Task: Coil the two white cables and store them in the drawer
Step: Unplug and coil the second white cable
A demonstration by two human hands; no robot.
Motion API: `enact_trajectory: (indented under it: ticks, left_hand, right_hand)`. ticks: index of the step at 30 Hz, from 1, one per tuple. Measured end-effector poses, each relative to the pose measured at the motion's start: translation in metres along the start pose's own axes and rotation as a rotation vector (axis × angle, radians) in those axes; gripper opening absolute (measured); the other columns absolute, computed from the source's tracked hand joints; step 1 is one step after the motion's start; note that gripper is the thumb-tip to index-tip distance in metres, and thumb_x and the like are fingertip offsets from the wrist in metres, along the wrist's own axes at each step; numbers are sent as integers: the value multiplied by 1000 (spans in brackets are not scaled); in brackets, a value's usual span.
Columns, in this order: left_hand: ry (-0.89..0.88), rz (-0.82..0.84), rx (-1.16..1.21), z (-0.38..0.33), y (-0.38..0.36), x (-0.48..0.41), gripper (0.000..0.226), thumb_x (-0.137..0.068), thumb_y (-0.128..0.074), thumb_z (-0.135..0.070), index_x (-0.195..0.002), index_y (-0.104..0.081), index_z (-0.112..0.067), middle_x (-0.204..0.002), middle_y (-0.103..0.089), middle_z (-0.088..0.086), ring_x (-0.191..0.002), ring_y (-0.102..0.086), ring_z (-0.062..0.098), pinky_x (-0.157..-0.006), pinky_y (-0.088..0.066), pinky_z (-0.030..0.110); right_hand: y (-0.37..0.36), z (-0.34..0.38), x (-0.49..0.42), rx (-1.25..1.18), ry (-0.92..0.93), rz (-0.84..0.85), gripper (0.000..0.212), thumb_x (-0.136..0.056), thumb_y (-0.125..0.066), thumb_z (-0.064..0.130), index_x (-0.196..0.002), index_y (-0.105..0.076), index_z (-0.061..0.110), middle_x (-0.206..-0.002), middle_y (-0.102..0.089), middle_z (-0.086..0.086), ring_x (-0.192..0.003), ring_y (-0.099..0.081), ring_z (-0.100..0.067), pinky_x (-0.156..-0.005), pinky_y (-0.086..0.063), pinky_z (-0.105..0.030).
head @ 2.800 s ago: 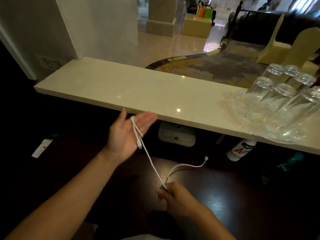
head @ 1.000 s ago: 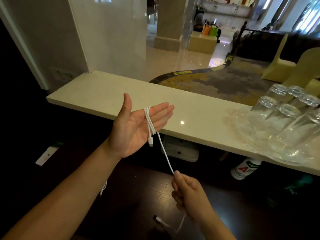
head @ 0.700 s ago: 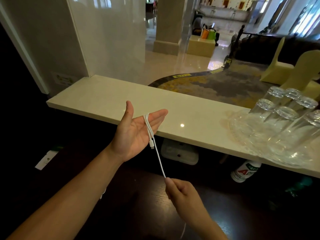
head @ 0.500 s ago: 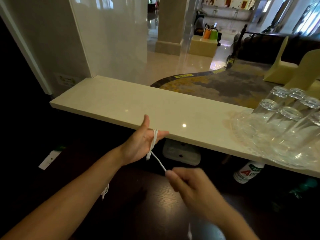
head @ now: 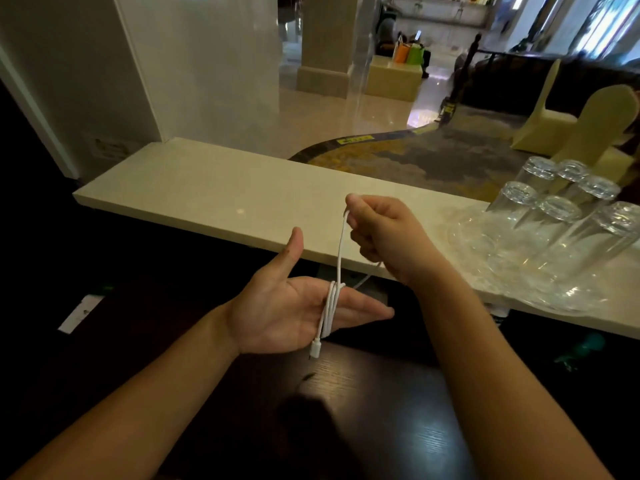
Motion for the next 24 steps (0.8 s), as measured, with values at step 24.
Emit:
enact_trajectory:
  ticks: [24]
  left_hand:
    - [-189, -422, 304, 8, 44, 8, 116, -76, -22, -86, -141, -38, 8, -148, -45, 21, -142, -37, 28, -118, -21, 38]
  right_hand:
    - [-85, -115, 84, -438, -390, -47, 41, -102, -41, 34, -66, -49, 17, -48, -31, 4, -41, -24, -8, -38, -20, -20]
Point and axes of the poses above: each hand's wrist, its own x-axis away from the middle knuckle, its own y-axis out of the back of the hand, z = x × y, the point moved 3 cm from there along -x, towards the middle knuckle
